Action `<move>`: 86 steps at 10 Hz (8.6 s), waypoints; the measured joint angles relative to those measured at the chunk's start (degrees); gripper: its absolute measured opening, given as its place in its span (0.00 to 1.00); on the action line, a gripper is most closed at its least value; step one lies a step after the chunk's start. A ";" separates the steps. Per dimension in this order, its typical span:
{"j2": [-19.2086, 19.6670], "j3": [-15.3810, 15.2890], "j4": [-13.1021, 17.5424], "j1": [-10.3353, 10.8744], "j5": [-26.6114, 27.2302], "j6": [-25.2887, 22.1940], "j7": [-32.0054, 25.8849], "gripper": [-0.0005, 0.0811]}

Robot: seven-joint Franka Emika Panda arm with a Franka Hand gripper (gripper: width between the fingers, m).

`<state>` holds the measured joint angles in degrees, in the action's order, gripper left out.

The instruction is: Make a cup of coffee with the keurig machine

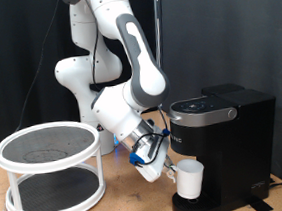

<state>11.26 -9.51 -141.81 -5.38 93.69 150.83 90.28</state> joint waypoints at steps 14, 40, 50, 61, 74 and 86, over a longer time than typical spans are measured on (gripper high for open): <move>-3.63 2.36 -5.70 -4.52 -7.99 -11.36 0.38 0.89; -47.36 4.81 -16.38 -6.87 -10.66 -29.82 9.67 0.91; -51.18 -0.65 -9.12 -7.21 -13.80 -23.54 13.70 0.91; -38.91 -12.47 11.50 -12.89 -66.51 -35.65 39.90 0.91; -20.09 -20.13 27.97 -15.49 -84.82 -39.58 48.57 0.91; -16.76 -20.73 20.88 -15.13 -84.99 -35.30 46.06 0.03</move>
<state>-5.50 -30.23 -120.93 -20.51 8.70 115.53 136.34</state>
